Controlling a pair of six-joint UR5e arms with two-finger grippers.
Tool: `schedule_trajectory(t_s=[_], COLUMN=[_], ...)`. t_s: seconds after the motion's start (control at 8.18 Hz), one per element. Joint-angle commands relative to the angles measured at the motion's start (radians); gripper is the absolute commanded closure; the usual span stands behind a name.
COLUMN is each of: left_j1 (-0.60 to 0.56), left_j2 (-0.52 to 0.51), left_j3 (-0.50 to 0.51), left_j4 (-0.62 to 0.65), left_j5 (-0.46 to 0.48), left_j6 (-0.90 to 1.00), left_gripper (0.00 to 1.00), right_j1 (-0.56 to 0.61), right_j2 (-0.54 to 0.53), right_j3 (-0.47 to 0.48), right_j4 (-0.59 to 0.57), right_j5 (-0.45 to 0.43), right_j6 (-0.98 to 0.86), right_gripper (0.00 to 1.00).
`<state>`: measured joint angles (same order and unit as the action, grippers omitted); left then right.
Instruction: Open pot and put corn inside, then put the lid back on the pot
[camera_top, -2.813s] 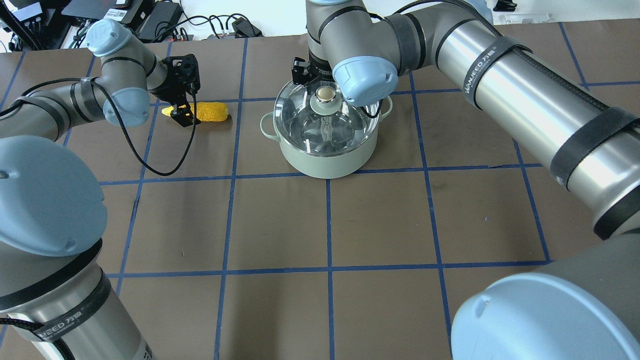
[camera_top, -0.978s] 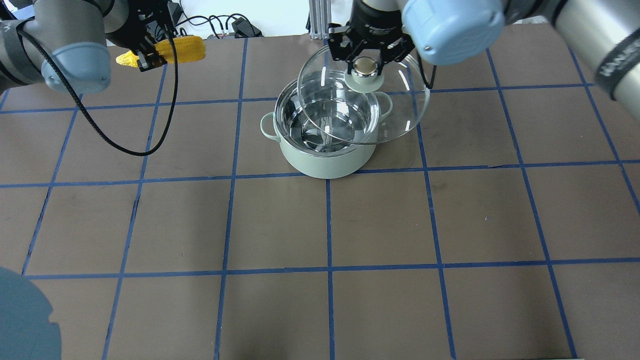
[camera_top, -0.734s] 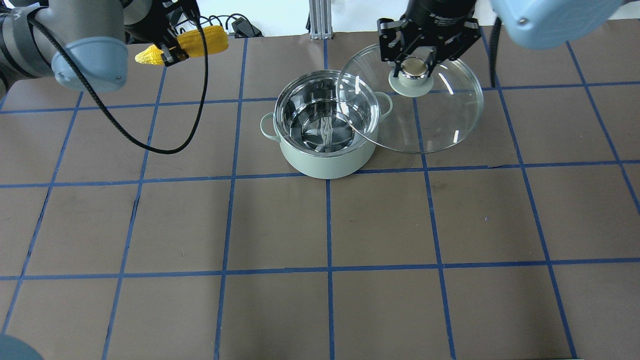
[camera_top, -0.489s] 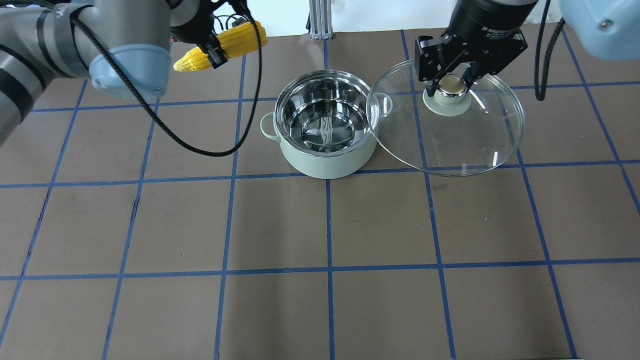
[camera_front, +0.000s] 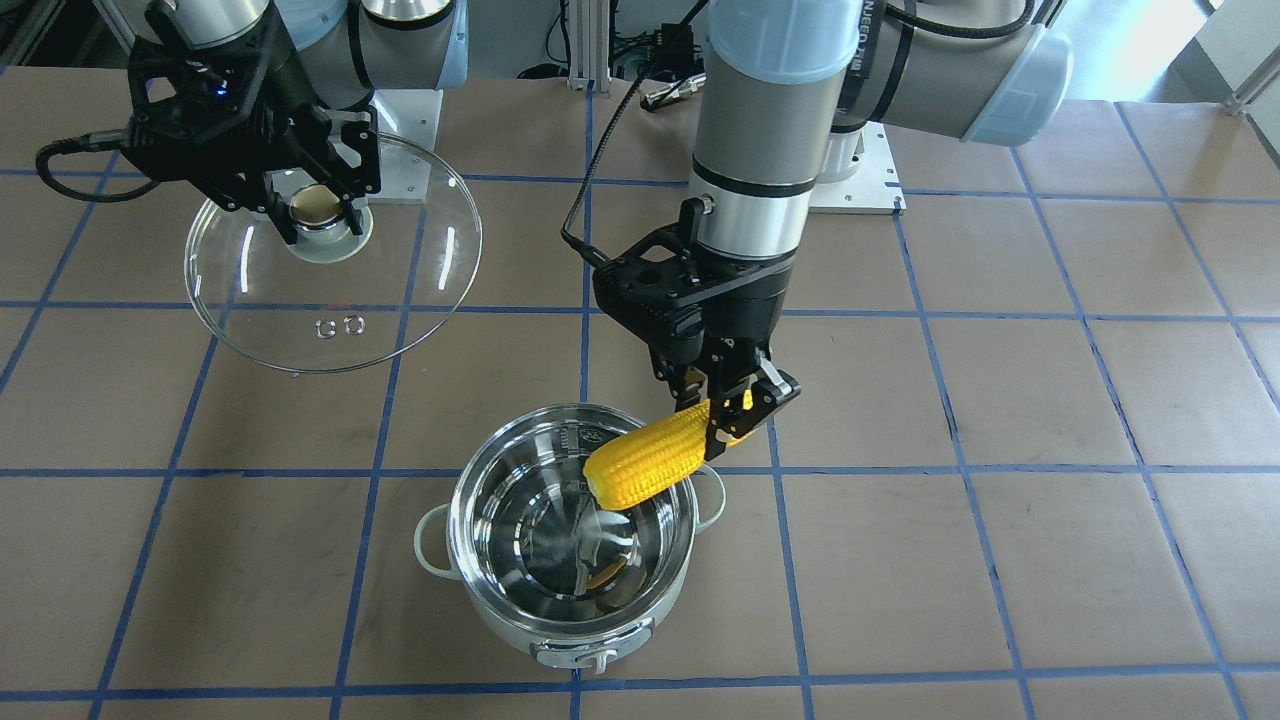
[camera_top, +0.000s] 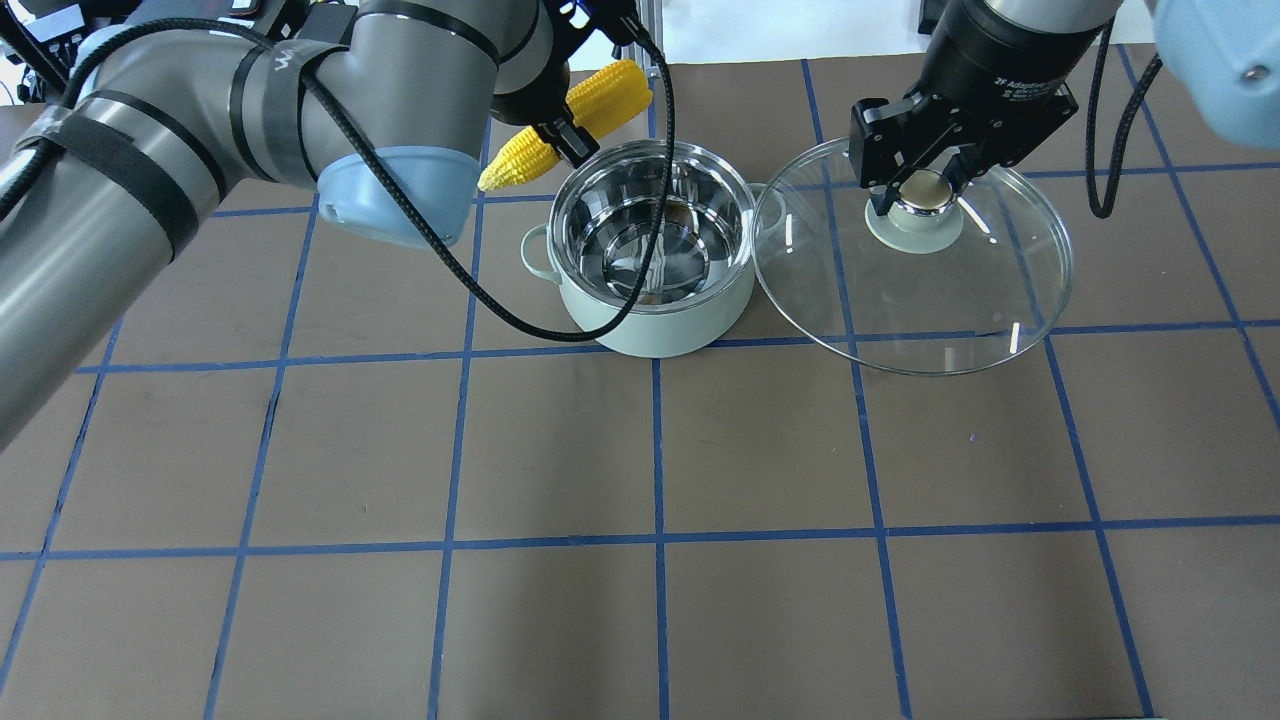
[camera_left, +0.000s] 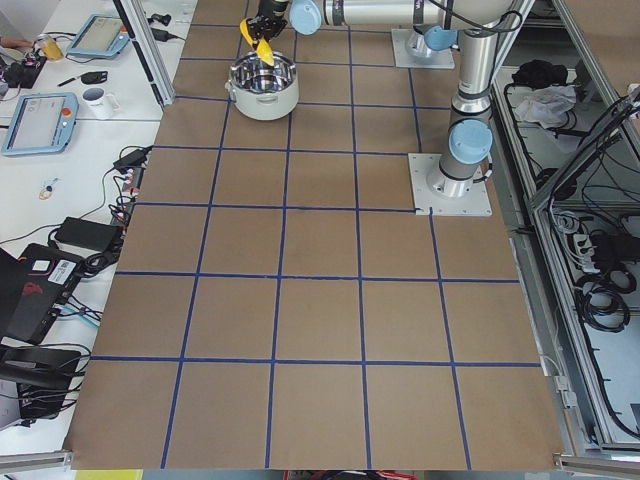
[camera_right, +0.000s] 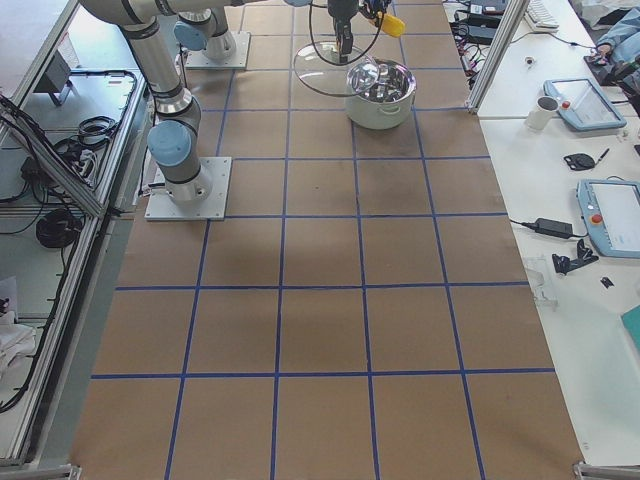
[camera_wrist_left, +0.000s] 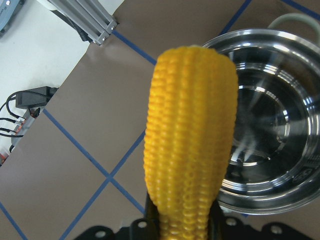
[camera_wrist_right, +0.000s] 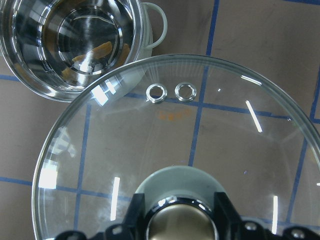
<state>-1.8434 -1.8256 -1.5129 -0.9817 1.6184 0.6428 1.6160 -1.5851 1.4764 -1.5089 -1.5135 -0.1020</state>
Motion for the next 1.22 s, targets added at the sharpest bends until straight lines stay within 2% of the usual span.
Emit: schedule_trajectory(t_s=[0.0, 0.24, 0.86, 1.1], left_j1=[-0.051, -0.069, -0.076, -0.076], left_j2=[-0.082, -0.156, -0.234, -0.262], left_j3=[0.000, 0.000, 0.000, 0.000], left_j4=[0.021, 0.112, 0.138, 0.193], left_j5=[0.000, -0.002, -0.014, -0.015], left_j6=[0.041, 0.141, 0.228, 0.230], left_gripper=[1.00, 1.00, 1.00, 1.00], right_j1=[-0.001, -0.002, -0.024, -0.024], right_j2=[-0.001, 0.000, -0.001, -0.001], right_j3=[0.001, 0.002, 0.002, 0.002], right_j4=[-0.002, -0.001, 0.007, 0.009], right_j5=[-0.001, -0.007, -0.004, -0.001], right_j6=[-0.007, -0.025, -0.036, -0.036], right_gripper=[0.66, 0.65, 0.66, 0.66])
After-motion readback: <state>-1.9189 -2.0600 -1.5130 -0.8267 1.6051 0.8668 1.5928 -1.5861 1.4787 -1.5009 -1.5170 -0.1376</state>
